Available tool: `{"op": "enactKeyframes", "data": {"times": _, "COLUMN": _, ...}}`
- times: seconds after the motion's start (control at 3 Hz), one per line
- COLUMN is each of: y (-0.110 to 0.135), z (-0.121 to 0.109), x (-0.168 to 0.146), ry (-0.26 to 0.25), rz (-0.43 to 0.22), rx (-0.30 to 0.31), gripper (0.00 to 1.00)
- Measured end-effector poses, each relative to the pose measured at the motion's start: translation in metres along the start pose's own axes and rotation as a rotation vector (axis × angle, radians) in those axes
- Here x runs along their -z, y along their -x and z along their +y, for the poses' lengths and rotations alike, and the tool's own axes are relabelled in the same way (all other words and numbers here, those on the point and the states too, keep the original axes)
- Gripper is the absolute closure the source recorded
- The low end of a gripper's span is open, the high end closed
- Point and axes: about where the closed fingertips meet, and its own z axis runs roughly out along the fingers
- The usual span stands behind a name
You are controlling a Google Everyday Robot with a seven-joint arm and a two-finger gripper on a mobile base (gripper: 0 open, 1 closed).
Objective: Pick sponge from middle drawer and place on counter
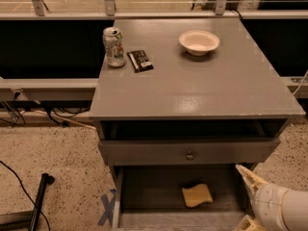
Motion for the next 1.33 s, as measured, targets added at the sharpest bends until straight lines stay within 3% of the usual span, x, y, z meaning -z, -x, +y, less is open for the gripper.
{"op": "enactKeyframes", "data": {"times": 0.33, "y": -0.004, "z": 0.005, "x": -0.048, "ry": 0.030, "rz": -0.066, "rx": 0.046, "gripper": 0.00}}
{"op": "enactKeyframes", "data": {"times": 1.0, "y": -0.050, "z": 0.025, "x": -0.150, "ry": 0.100, "rz": -0.107, "rx": -0.040, "gripper": 0.00}}
{"op": "enactKeyframes", "data": {"times": 1.33, "y": -0.071, "z": 0.024, "x": -0.178, "ry": 0.111, "rz": -0.120, "rx": -0.099, "gripper": 0.18}}
